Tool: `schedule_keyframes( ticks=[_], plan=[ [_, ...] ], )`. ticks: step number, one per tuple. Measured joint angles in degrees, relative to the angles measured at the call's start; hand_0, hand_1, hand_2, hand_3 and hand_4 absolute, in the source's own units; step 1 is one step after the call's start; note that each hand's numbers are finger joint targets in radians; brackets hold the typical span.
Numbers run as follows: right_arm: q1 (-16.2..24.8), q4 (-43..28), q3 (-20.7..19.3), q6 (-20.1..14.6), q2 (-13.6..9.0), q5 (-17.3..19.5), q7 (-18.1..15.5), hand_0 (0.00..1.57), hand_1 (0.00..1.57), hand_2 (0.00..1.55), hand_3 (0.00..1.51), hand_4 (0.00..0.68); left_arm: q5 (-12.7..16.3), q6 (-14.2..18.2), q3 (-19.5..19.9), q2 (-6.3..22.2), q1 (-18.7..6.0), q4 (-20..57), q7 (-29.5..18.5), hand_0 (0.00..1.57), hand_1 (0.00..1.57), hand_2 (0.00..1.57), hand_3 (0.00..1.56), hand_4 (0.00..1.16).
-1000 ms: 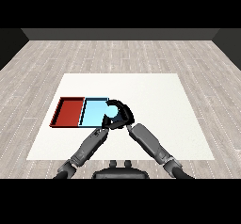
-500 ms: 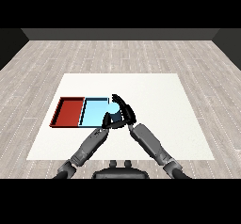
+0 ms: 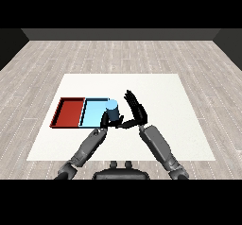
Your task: Pick the blue can and put it in the blue box
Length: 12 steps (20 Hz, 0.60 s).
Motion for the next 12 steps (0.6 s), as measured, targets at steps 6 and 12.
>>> schedule_keyframes(
  ticks=[6, 12],
  plan=[
    [9.0, -10.0, -2.5, 0.3, -2.6, 0.4, -0.6, 0.00, 0.00, 0.00, 0.00, 0.000, -2.5, 0.2, 1.1, 0.8, 1.2, -0.5, 0.5, 1.57, 1.57, 1.57, 1.49, 1.13],
    [15.3, -17.4, -9.9, 3.1, -6.9, -3.7, -1.0, 0.00, 0.00, 0.00, 0.00, 0.000, -3.9, -0.4, 4.1, 3.3, -0.6, 0.4, 3.6, 1.57, 1.57, 1.57, 1.50, 1.13]
  ],
)
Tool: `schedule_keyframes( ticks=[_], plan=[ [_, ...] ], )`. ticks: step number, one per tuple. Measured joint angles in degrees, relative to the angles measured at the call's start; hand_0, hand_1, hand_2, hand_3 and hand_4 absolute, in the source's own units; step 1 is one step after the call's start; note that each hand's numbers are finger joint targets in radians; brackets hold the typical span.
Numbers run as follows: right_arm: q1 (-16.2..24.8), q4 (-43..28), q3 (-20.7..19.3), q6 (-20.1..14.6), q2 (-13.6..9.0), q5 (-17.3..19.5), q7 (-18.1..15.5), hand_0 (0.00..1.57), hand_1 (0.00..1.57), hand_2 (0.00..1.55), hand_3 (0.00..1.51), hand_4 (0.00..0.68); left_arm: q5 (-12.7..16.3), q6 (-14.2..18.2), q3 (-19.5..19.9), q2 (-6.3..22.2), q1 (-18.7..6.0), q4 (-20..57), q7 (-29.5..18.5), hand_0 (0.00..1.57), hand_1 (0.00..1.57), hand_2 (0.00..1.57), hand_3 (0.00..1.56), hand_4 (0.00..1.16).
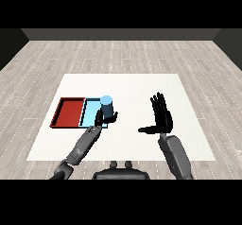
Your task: Pick the blue can and put it in the blue box
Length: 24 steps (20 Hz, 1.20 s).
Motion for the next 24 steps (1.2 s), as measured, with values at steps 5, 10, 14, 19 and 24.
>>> schedule_keyframes(
  ticks=[5, 10, 14, 19, 24],
  plan=[
    [3.4, -1.1, -4.9, 1.4, -2.2, -1.3, -0.9, 0.00, 0.00, 0.00, 0.00, 0.000, -0.1, -1.1, 4.0, 4.7, -0.9, 2.5, 2.4, 1.57, 1.57, 1.57, 1.50, 1.12],
    [5.3, -1.9, -5.5, 0.8, -2.0, -0.6, -0.6, 0.00, 0.00, 0.00, 0.00, 0.000, 1.3, -3.3, 9.2, 9.5, -3.0, 10.1, 5.7, 1.57, 1.57, 1.57, 1.51, 1.09],
    [4.8, -0.7, -6.6, 0.8, -2.1, -0.1, -0.5, 0.00, 0.00, 0.00, 0.00, 0.000, 0.9, -5.4, 12.3, 12.1, -7.6, 20.1, 6.3, 1.57, 1.57, 1.57, 1.49, 1.05],
    [2.9, 2.6, -7.7, 0.6, -1.1, -0.2, -0.2, 0.00, 0.00, 0.00, 0.00, 0.000, -1.8, -3.9, 13.0, 12.2, -13.5, 32.0, 9.6, 1.57, 1.57, 1.54, 1.41, 0.97],
    [2.5, 6.5, -8.5, 1.3, 0.0, -0.4, -1.4, 0.00, 0.00, 0.00, 0.00, 0.000, -4.5, -2.5, 12.5, 10.4, -17.6, 41.2, 12.8, 1.52, 1.52, 1.40, 1.14, 0.91]
  ],
)
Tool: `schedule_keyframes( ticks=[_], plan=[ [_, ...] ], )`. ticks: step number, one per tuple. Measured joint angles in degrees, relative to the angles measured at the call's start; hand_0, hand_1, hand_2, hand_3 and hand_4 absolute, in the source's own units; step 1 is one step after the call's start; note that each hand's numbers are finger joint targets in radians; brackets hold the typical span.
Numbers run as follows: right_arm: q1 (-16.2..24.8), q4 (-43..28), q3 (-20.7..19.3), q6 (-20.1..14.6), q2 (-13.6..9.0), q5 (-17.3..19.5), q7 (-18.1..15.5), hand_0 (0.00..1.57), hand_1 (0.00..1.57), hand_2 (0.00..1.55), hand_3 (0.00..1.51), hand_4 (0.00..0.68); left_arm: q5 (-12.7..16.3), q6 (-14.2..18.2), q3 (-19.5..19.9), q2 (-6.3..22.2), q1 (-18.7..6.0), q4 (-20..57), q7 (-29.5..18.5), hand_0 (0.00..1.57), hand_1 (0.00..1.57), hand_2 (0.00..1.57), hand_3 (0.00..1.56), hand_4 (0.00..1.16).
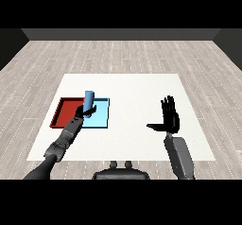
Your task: Pick the blue can and put it in the blue box
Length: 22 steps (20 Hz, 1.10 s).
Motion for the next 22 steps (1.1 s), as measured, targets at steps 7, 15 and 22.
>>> schedule_keyframes(
  ticks=[7, 15, 22],
  plan=[
    [-1.2, 4.5, -1.4, 1.6, 0.8, -0.2, -2.2, 0.00, 0.00, 0.00, 0.00, 0.000, -3.2, -1.0, -1.6, -2.7, -2.3, 6.7, 3.2, 1.57, 1.57, 1.43, 0.00, 0.78],
    [-0.7, 4.9, -2.1, 3.5, 1.0, -0.8, -3.4, 0.00, 0.00, 0.00, 0.00, 0.000, -4.1, -3.5, -1.4, -3.1, -3.0, 8.3, 5.0, 0.00, 0.00, 0.00, 0.00, 0.00],
    [0.2, 3.4, -2.1, 4.1, 1.7, -1.1, -3.3, 0.00, 0.00, 0.00, 0.00, 0.000, -2.8, 5.8, 1.0, -3.8, -1.9, 6.4, 1.5, 0.00, 0.00, 0.00, 0.00, 0.00]
  ],
)
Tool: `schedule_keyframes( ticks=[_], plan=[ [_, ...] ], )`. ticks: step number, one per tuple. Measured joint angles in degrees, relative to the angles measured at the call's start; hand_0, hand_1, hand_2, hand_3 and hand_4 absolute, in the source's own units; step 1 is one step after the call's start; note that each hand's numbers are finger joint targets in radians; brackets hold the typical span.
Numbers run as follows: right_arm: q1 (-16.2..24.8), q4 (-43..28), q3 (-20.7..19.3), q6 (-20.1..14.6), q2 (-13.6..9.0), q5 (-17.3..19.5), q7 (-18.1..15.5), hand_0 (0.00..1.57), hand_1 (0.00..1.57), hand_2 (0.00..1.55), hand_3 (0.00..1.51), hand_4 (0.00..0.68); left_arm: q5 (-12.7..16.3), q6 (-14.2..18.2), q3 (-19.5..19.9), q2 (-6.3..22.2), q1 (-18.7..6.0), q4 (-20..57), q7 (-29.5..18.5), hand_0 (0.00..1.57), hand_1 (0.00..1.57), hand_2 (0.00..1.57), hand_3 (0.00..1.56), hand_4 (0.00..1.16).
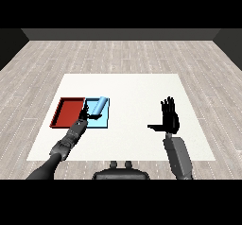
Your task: Pick the blue can and put it in the blue box
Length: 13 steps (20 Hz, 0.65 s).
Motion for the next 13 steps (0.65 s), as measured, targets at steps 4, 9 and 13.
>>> schedule_keyframes(
  ticks=[4, 9, 13],
  plan=[
    [-0.2, -1.2, -0.1, 0.0, -0.2, -0.4, 1.0, 0.00, 0.00, 0.00, 0.00, 0.000, 3.4, 6.1, 4.0, -0.1, 2.3, -6.0, -9.8, 0.00, 0.00, 0.00, 0.00, 0.00],
    [0.3, -2.1, -0.5, 0.5, -0.3, -1.3, 1.7, 0.00, 0.00, 0.00, 0.00, 0.000, 6.0, 2.7, 6.1, -0.2, 5.9, -17.0, -23.6, 0.00, 0.00, 0.00, 0.00, 0.00],
    [0.6, -1.7, -0.4, 0.6, -1.4, -0.2, 2.3, 0.00, 0.00, 0.00, 0.00, 0.000, 7.5, -2.9, 5.5, -1.9, 10.3, -27.1, -31.7, 0.00, 0.00, 0.00, 0.00, 0.00]
  ],
)
